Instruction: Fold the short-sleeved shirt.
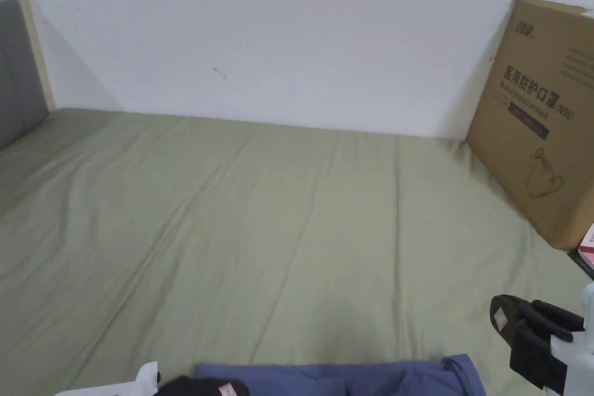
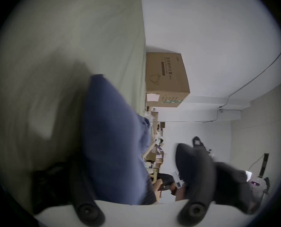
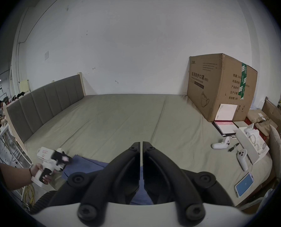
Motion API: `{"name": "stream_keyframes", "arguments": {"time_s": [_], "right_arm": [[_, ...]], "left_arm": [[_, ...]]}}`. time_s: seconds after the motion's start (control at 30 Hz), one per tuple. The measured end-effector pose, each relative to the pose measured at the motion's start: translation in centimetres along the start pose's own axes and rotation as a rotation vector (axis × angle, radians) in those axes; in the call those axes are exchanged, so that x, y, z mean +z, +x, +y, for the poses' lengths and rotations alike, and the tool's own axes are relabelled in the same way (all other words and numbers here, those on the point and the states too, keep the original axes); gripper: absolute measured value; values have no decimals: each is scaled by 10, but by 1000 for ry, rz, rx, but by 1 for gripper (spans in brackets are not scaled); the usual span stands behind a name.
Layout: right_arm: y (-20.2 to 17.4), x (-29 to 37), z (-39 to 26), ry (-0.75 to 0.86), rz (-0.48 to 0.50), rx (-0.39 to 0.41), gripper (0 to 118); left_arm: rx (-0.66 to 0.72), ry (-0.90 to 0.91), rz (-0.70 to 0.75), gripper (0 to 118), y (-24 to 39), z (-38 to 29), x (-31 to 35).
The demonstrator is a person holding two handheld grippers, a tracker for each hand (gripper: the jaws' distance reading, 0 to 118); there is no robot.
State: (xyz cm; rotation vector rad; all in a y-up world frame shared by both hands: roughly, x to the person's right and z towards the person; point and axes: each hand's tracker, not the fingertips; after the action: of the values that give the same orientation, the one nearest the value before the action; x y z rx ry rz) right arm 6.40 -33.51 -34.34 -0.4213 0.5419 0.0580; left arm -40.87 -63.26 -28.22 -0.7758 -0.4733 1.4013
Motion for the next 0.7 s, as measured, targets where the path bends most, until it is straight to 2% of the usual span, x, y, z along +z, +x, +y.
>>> {"name": "stream_keyframes", "arguments": {"time_s": [0.03,0.07,0.1,0.2,0.27,0.33,0.43,0.53,0.6,0.67,0.7], "right_arm": [[-1,0,0,0,6,-4,2],[-2,-1,0,-2,10,-6,2],[-3,-2,0,-3,12,-5,2],[-4,-3,-1,-7,11,6,2],[-4,-3,-1,-9,14,8,2],[-4,-1,-1,-6,20,5,2],[-2,5,0,11,19,4,2],[1,7,-1,17,19,2,2],[2,9,-4,18,17,1,2],[4,11,-7,21,19,2,2],[4,12,-9,22,21,4,2]], "left_arm": [[-13,10,106,8,-6,-1,0],[-69,10,177,8,-10,-1,0],[-109,27,59,8,3,-1,2],[-84,12,123,8,12,-2,0],[-127,25,214,8,30,-7,2],[-251,54,317,8,58,-13,9],[-337,84,447,8,97,-24,31],[-480,171,720,8,143,-35,63],[-616,238,972,8,177,-47,73],[-704,283,1134,8,200,-57,73],[-720,279,1167,8,210,-62,69]]}}
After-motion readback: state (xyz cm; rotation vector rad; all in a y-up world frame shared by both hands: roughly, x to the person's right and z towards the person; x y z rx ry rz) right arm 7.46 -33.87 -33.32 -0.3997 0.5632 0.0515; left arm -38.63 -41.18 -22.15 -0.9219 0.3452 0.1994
